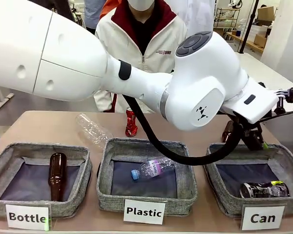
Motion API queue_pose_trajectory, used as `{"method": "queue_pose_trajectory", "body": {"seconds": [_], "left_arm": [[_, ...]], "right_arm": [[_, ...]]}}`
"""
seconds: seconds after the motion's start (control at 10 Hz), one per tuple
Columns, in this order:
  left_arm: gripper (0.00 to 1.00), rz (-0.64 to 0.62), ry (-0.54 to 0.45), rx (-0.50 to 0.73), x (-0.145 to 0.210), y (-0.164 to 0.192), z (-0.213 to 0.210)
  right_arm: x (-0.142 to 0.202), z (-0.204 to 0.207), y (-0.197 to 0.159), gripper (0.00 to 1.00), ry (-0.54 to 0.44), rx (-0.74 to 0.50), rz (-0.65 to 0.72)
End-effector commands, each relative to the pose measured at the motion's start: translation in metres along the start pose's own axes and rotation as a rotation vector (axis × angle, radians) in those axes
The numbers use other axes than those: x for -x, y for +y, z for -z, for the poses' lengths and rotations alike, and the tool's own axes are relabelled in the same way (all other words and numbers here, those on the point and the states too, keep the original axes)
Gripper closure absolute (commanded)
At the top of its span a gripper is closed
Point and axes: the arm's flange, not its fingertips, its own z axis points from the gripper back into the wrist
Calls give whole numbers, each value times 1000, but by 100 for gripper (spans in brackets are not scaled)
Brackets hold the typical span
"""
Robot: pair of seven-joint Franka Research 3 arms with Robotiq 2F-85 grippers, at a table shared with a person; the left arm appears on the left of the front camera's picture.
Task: Sort the can waste into the basket.
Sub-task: Pick up the can waste from the table and place it in the right Fabric basket.
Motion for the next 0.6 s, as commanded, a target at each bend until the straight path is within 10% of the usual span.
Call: {"method": "queue_pose_trajectory", "body": {"seconds": [0.0, 0.5], "left_arm": [[0, -66, 6, 35, 4, 7, -9], [0, -576, 72, 273, 84, -3, -143]], "right_arm": [[0, 0, 0, 0, 0, 0, 0], [-1, 106, 55, 0, 205, -47, -172]]}}
